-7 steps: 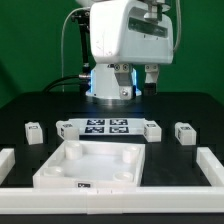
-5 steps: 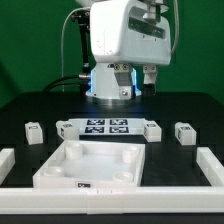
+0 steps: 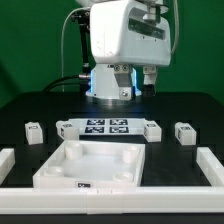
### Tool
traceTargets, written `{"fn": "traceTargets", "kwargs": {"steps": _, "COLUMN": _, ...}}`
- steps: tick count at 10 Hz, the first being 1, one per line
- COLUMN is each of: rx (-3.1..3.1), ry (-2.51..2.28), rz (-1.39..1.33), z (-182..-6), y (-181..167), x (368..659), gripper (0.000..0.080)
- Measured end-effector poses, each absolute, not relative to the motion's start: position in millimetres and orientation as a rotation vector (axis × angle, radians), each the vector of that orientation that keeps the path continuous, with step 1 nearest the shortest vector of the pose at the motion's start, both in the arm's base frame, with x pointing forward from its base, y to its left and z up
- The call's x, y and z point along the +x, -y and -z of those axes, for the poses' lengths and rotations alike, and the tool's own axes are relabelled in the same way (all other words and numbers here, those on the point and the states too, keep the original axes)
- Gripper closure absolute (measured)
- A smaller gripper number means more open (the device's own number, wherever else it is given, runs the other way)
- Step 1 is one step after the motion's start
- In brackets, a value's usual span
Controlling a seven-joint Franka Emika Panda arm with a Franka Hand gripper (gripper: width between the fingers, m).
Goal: Assemble one leg
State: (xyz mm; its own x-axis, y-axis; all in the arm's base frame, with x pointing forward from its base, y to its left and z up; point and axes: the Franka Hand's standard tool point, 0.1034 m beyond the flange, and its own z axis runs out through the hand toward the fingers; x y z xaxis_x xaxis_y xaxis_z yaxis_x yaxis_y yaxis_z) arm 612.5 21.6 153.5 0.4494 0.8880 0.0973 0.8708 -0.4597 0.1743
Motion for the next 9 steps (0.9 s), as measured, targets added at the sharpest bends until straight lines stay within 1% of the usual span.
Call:
{"fn": "traceTargets", "kwargs": {"steps": 1, "rx": 2.582, "ry": -1.581, "rz": -0.273, "z": -151.2, "y": -21, "x": 611, "gripper": 0.0150}}
{"fn": "traceTargets", "kwargs": {"steps": 2, "rx": 2.570, "ry": -1.594, "rz": -0.281, "z": -140.7, "y": -18, "x": 602, "gripper": 0.0150}}
{"fn": "traceTargets", "kwargs": {"steps": 4, "rx": 2.552, "ry": -1.648, "rz": -0.255, "z": -113.5, "y": -15, "x": 579, "gripper": 0.0150}}
{"fn": "traceTargets", "kwargs": {"steps": 5, "rx": 2.558, "ry": -1.648, "rz": -0.248, "z": -105.9, "y": -13, "x": 573, "gripper": 0.0150}}
{"fn": "traceTargets", "kwargs": {"steps": 6, "rx": 2.568, "ry": -1.644, "rz": -0.234, "z": -102.3, "y": -11, "x": 569, "gripper": 0.0150}}
{"fn": "traceTargets", "kwargs": {"steps": 9, "rx": 2.564, "ry": -1.657, "rz": -0.214, "z": -102.4, "y": -12, "x": 570, "gripper": 0.0150}}
